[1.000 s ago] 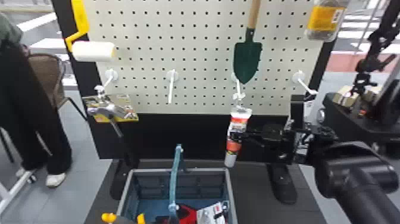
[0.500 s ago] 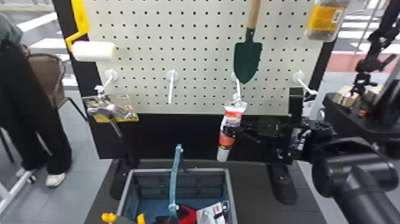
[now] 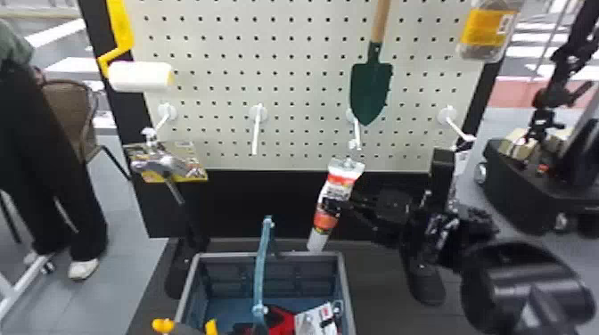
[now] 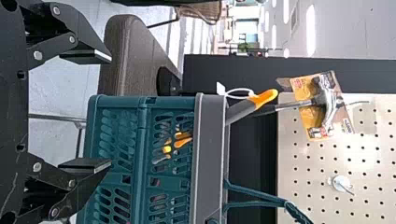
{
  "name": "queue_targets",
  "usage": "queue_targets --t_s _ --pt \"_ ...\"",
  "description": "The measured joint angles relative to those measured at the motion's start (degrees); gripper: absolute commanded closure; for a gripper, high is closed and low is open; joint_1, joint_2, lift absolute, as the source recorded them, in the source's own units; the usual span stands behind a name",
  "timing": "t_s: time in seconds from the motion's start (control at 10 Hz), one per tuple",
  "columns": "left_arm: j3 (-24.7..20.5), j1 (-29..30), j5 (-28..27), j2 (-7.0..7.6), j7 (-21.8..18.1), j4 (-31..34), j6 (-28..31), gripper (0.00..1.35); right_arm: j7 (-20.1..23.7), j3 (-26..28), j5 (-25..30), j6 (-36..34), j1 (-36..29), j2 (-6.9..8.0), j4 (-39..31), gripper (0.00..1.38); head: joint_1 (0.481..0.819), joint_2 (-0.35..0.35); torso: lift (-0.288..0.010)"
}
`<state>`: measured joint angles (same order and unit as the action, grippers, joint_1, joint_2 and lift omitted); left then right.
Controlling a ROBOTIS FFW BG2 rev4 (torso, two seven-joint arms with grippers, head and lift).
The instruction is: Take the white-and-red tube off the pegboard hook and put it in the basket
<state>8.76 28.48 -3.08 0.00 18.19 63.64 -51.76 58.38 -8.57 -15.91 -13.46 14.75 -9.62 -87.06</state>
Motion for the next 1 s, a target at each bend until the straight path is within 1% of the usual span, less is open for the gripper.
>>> queue_targets --t_s 0.2,0.4,0.6,1.0 --pt "0.3 -0.2 0.0 0.0 0.0 0.0 0.3 0.48 -1.5 -0.2 -3.7 1.7 -2.8 1.61 0.7 1.08 0.549 0.0 -0.1" --pt "0.5 -0.4 0.0 0.0 0.0 0.0 0.5 0.48 -3.5 -1.0 -8.5 3.1 -4.7 2.7 2.1 1.08 0.549 0.0 -0.1" --pt "0.6 -0.5 0.1 0.0 0.0 0.0 0.7 0.48 -4.2 -2.8 -12.5 3.6 -5.4 2.94 4.7 1.08 0.549 0.0 -0.1" --pt "0.8 -0.7 0.2 0.0 0.0 0.0 1.0 0.48 -5.2 -9.5 -22.2 4.1 -5.0 2.86 11.4 1.08 0.549 0.0 -0.1"
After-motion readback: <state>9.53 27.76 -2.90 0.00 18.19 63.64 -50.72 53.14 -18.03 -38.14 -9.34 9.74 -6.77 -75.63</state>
